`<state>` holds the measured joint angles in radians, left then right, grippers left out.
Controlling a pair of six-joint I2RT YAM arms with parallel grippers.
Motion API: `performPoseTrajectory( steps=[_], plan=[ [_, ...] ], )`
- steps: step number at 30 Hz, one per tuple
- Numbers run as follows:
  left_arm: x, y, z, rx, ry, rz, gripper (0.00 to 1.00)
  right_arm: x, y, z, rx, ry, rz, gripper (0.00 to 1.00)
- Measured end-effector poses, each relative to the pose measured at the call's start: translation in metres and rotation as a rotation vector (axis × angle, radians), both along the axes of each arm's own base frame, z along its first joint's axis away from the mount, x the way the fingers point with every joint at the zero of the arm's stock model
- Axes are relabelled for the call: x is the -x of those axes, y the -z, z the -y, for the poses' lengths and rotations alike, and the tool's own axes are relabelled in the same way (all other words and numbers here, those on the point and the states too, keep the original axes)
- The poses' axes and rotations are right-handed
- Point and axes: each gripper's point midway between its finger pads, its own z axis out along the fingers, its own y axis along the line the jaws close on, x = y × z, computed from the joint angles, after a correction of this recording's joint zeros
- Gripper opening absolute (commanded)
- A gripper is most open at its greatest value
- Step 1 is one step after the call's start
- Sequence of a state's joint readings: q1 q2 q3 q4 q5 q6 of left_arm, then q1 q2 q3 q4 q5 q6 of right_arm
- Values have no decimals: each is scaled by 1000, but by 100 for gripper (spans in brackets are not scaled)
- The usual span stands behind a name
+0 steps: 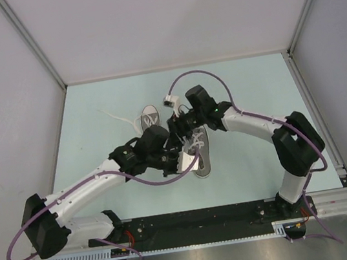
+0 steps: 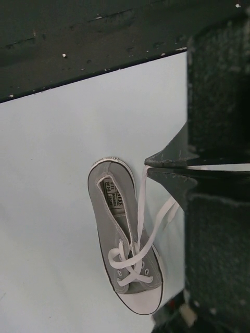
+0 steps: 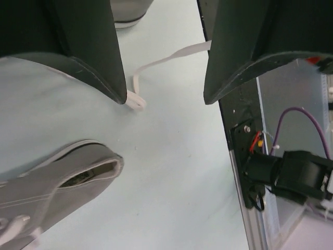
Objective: Tie the shoes
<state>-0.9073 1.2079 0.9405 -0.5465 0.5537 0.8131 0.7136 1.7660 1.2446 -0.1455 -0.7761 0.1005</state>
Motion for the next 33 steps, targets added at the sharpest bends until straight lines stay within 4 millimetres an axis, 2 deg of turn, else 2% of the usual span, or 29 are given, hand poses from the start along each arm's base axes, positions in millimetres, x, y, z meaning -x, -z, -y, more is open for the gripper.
performPoseTrajectory(
  steps=[3, 6, 7, 10, 13, 15, 17, 21, 28, 30, 33],
  plan=[
    [-4, -3, 3, 18, -42, -29, 0, -19, -26, 21, -25, 53, 49, 69],
    [-16, -3, 5, 41, -113, -99, 0, -43, -52, 51, -46, 124, 97, 70],
    [-24, -4, 5, 46, -148, -123, 0, -45, -61, 59, -53, 134, 108, 70],
    [-52, -8, 6, 77, -246, -184, 0, -65, -70, 96, -52, 206, 109, 70],
    [-73, -12, 9, 110, -314, -228, 0, -67, -67, 115, -31, 231, 73, 72],
    [-86, -16, 14, 131, -352, -257, 0, -59, -63, 116, -19, 217, 43, 74],
    [-97, -19, 18, 149, -381, -286, 0, -53, -62, 116, -16, 208, 30, 91],
    [-120, -24, 25, 180, -439, -344, 2, -40, -58, 118, -9, 215, 7, 94],
    [-163, -38, 39, 168, -454, -349, 4, -31, -46, 109, 0, 220, 1, 85],
    [-168, -38, 41, 147, -439, -342, 4, -31, -43, 104, 3, 216, 12, 81],
    [-166, -31, 36, 106, -421, -345, 4, -36, -34, 96, 12, 210, 24, 67]
  ],
)
